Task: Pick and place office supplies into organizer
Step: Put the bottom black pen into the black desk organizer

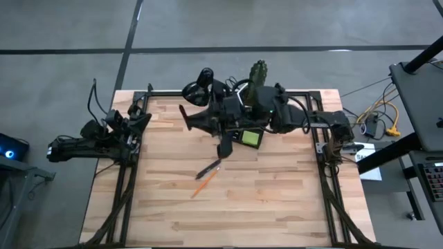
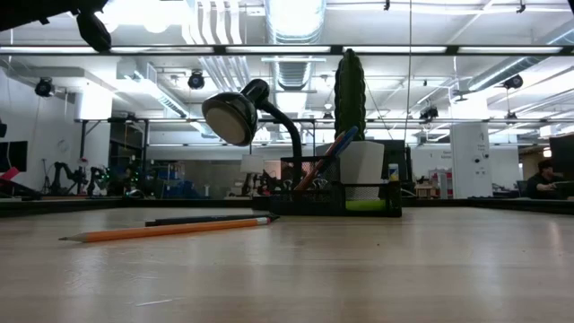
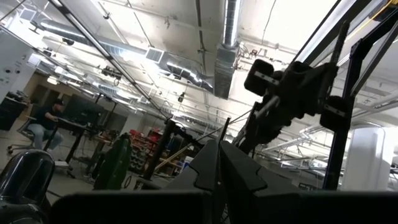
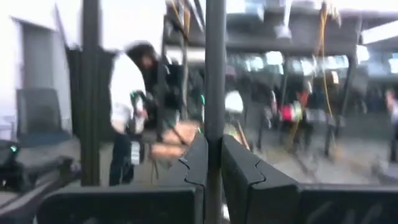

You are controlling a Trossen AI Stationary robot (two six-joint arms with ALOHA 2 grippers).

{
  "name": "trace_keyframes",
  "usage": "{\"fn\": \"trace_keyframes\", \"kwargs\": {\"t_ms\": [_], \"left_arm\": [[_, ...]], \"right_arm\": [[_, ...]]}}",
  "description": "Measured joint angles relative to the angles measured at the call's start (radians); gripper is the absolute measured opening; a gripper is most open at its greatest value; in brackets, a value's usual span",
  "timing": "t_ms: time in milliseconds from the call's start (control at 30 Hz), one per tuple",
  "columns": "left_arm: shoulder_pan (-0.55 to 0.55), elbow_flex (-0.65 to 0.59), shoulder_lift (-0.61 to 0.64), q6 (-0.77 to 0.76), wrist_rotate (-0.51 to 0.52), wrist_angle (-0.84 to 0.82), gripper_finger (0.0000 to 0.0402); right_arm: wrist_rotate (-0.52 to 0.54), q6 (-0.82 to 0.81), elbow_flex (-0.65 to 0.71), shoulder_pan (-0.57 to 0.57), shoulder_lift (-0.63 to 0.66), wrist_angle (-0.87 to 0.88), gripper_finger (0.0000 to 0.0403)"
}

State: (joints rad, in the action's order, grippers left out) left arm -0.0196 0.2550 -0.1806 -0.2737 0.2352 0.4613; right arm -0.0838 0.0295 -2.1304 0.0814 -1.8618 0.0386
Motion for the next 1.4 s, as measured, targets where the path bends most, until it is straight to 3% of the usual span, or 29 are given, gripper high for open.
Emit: {"fn": "trace_keyframes", "kwargs": {"t_ms": [133, 300, 733, 1133, 1400], "left_arm": [[0.000, 0.000, 0.001, 0.000, 0.000, 0.000, 0.0000], [0.000, 0.000, 0.001, -0.001, 0.000, 0.000, 0.0000], [0.000, 0.000, -0.001, -0.002, 0.000, -0.003, 0.0000], [0.000, 0.000, -0.002, 0.000, 0.000, -0.010, 0.0000], [0.000, 0.000, -0.003, 0.000, 0.000, -0.012, 0.0000]], "right_arm": [[0.005, 0.057, 0.143, -0.006, 0.028, -0.230, 0.0013], [0.041, -0.001, 0.371, -0.045, 0.082, -0.450, 0.0013], [0.327, -0.098, 0.869, -0.074, 0.235, -0.769, 0.0013], [0.530, -0.255, 1.155, -0.092, 0.267, -0.966, 0.0013], [0.716, -0.288, 1.208, -0.096, 0.233, -0.967, 0.0013]]}}
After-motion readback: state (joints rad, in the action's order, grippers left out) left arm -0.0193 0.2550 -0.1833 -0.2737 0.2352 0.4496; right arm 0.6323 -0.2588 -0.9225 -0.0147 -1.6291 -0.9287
